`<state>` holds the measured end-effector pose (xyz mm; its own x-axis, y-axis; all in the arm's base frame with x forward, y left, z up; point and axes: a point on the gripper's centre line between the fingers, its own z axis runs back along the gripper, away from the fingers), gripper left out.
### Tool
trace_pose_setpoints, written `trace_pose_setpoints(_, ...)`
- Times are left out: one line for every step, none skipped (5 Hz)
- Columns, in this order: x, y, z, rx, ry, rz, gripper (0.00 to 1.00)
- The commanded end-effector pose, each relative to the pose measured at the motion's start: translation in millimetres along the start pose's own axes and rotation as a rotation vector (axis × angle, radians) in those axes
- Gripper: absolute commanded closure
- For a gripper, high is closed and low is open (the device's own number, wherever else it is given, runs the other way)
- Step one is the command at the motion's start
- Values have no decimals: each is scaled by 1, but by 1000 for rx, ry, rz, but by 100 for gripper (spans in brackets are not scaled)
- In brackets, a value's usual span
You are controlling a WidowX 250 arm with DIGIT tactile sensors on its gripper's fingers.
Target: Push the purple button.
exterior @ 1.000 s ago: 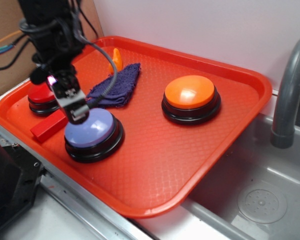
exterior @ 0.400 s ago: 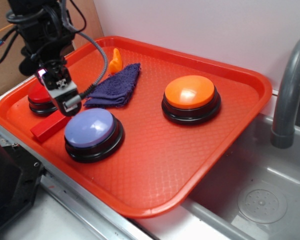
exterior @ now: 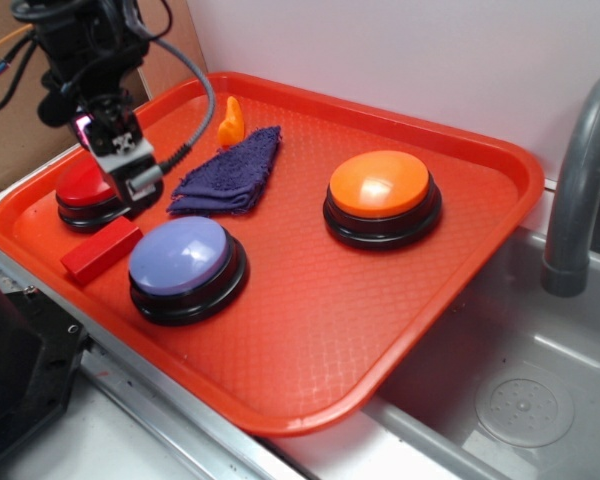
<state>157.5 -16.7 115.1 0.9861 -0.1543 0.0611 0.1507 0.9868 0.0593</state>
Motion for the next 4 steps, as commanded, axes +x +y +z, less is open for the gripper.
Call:
trace_pose_setpoints(8, 4, 18, -60, -42, 43, 0)
trace_pose_setpoints(8, 4, 25, -69, -40, 70, 0)
trace_pose_setpoints(8, 5, 30, -68, -45, 82, 0)
trace_pose_setpoints(9, 5, 34, -68, -52, 90, 0)
